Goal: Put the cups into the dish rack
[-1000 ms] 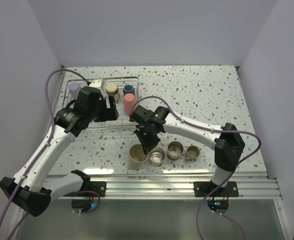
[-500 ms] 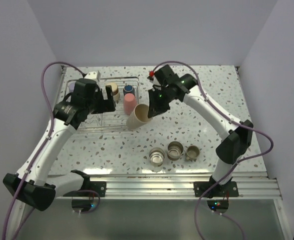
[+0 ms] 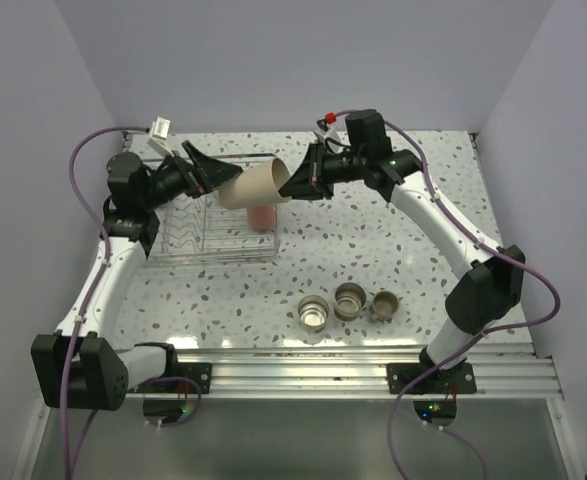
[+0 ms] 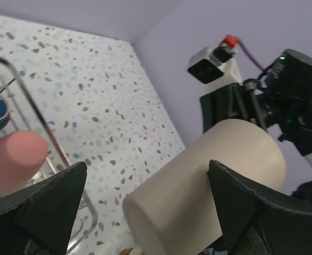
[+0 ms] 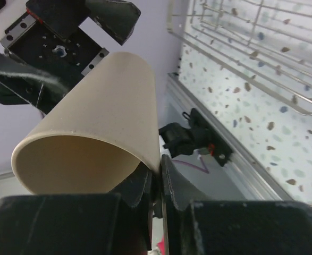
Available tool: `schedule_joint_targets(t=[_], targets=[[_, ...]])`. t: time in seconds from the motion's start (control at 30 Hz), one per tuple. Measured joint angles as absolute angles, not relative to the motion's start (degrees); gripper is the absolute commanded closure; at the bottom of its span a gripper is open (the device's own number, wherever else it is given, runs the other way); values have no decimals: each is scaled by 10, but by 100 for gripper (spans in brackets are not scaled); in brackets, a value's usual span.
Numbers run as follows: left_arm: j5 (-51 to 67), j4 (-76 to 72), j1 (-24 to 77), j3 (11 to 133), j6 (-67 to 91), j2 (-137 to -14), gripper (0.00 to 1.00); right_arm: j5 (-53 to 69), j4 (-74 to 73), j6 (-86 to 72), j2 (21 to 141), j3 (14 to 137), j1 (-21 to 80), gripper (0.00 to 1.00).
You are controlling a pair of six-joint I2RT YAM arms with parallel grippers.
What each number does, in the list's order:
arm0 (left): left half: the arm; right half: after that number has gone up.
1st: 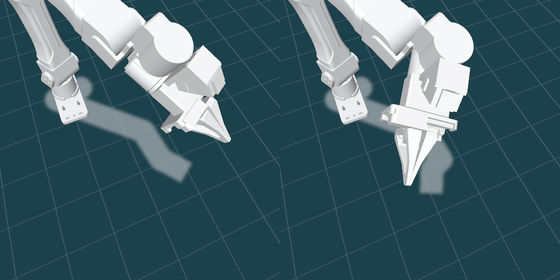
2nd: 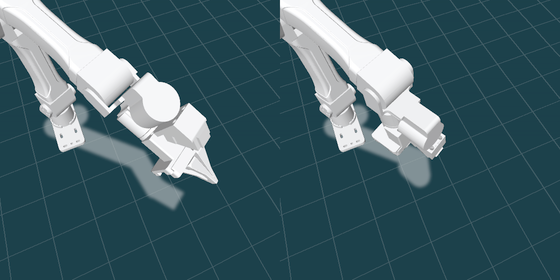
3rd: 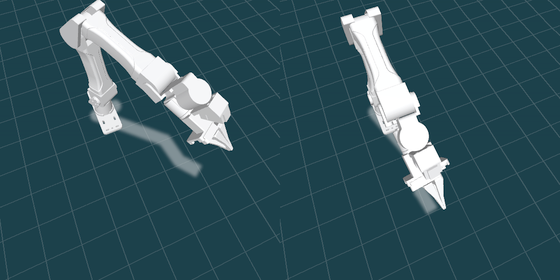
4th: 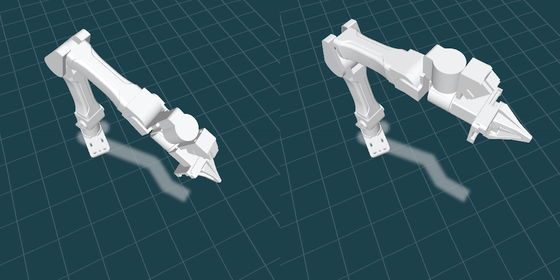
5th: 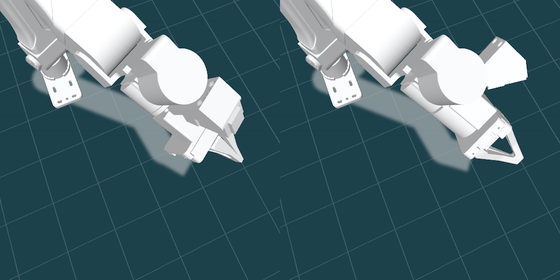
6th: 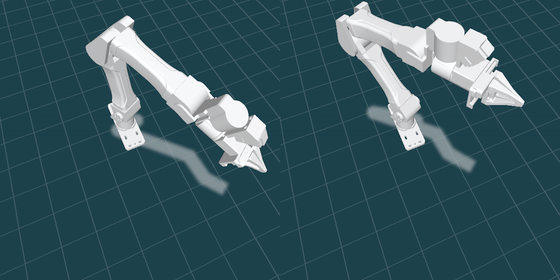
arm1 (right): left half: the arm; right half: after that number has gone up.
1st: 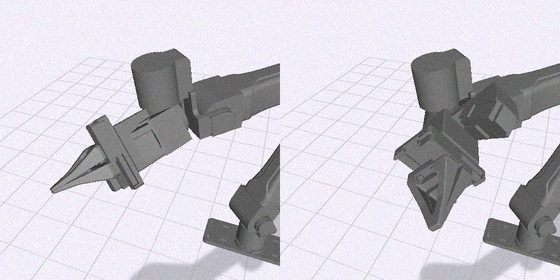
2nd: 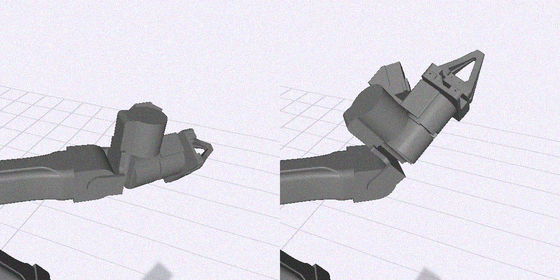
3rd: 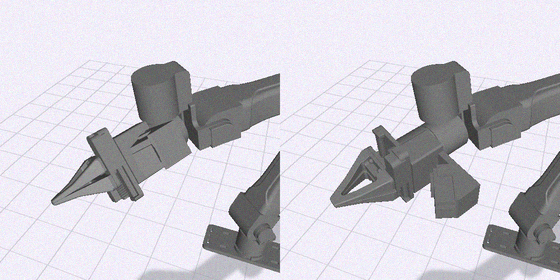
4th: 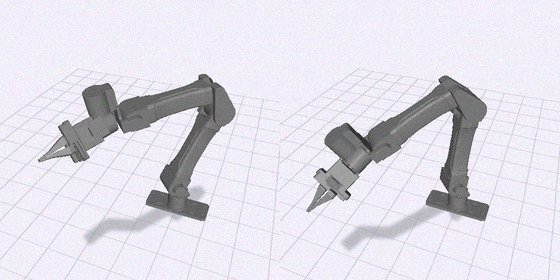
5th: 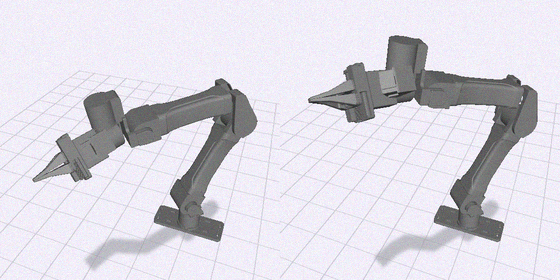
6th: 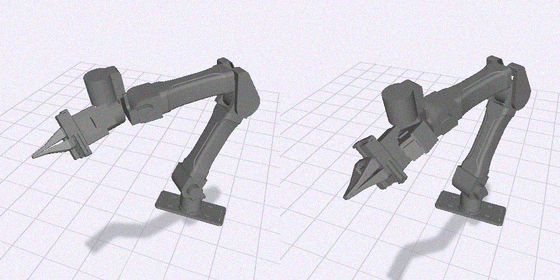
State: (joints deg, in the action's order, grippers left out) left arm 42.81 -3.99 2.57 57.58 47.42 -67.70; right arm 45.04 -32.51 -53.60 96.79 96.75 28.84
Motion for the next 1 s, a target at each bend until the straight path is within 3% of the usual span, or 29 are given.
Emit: schedule_joint_targets(t=[0.3, 0.67, 1.0], targets=[[546, -419, 22, 511, 679, -694, 0, 507, -203, -648, 967, 950, 288, 100], [566, -591, 23, 477, 803, -700, 5, 536, -117, -719, 967, 949, 288, 100], [552, -647, 23, 453, 860, -701, 24, 544, -90, -729, 967, 926, 288, 100]])
